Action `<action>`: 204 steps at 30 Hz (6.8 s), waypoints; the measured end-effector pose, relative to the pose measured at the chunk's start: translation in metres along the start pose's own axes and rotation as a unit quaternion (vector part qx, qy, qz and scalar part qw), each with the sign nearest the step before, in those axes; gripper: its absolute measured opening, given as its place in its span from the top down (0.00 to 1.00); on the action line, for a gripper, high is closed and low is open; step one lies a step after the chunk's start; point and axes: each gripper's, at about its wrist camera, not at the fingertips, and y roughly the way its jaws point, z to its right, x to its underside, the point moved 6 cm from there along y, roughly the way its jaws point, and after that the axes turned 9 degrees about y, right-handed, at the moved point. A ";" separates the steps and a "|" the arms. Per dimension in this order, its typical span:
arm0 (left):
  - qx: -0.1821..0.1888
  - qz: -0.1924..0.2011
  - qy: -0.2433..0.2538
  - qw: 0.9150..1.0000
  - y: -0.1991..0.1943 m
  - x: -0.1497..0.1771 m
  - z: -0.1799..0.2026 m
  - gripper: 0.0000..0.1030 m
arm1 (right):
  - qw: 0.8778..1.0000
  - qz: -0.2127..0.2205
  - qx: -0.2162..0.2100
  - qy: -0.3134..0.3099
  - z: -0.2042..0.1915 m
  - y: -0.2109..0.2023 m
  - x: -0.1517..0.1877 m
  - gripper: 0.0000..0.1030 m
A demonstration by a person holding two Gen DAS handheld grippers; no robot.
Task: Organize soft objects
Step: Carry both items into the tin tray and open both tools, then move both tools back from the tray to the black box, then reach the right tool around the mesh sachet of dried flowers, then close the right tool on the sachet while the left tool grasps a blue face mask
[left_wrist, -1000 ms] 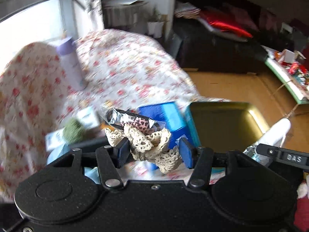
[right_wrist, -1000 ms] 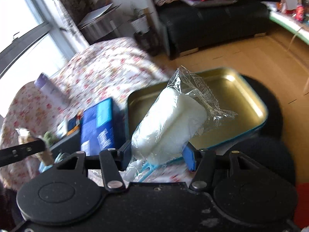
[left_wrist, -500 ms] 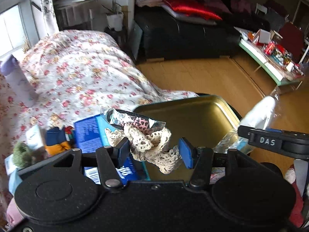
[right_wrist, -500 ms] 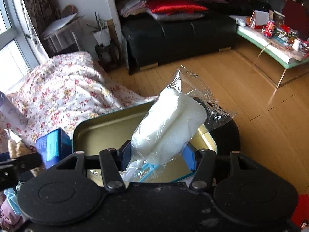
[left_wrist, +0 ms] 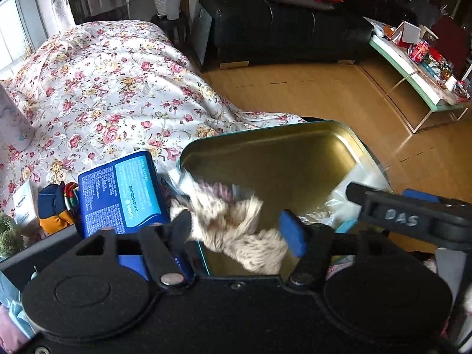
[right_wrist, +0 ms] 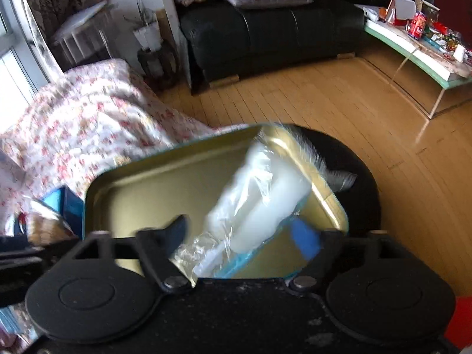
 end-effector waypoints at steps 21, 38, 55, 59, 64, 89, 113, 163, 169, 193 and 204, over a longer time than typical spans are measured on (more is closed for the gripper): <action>-0.029 -0.004 -0.018 0.999 -0.007 0.018 -0.013 0.30 | 1.000 0.006 0.005 0.013 0.005 0.006 0.006 0.12; -0.101 0.006 -0.059 0.993 -0.038 0.058 -0.070 0.27 | 1.000 0.026 0.014 -0.008 0.003 0.002 0.008 0.12; -0.190 0.022 -0.154 0.969 -0.087 0.101 -0.182 0.27 | 0.998 0.037 0.036 -0.036 -0.003 -0.002 0.009 0.12; -0.209 0.023 -0.181 0.961 -0.095 0.107 -0.210 0.27 | 0.997 0.040 0.041 -0.043 -0.005 -0.003 0.009 0.12; -0.215 0.022 -0.196 0.957 -0.098 0.115 -0.231 0.26 | 0.997 0.041 0.045 -0.050 -0.008 -0.004 0.009 0.12; -0.200 0.060 -0.214 0.954 -0.111 0.116 -0.261 0.14 | 0.965 0.053 -0.145 -0.211 -0.166 -0.070 0.108 0.01; -0.186 0.033 -0.251 0.949 -0.091 0.130 -0.272 0.08 | 0.875 -0.097 -0.227 -0.416 -0.262 -0.036 0.236 0.18; -0.161 -0.184 -0.224 0.944 -0.023 0.145 -0.251 0.09 | 0.873 -0.103 -0.229 -0.419 -0.223 0.000 0.245 0.03; -0.168 -0.201 -0.260 0.929 -0.017 0.153 -0.245 0.09 | 0.876 -0.120 -0.241 -0.400 -0.225 0.000 0.243 0.03; -0.127 -0.185 -0.296 0.928 0.014 0.151 -0.226 0.19 | 0.862 -0.069 -0.258 -0.430 -0.224 -0.004 0.252 0.12; -0.122 -0.136 -0.312 0.933 -0.012 0.154 -0.213 0.47 | 0.866 -0.060 -0.272 -0.416 -0.217 -0.013 0.245 0.50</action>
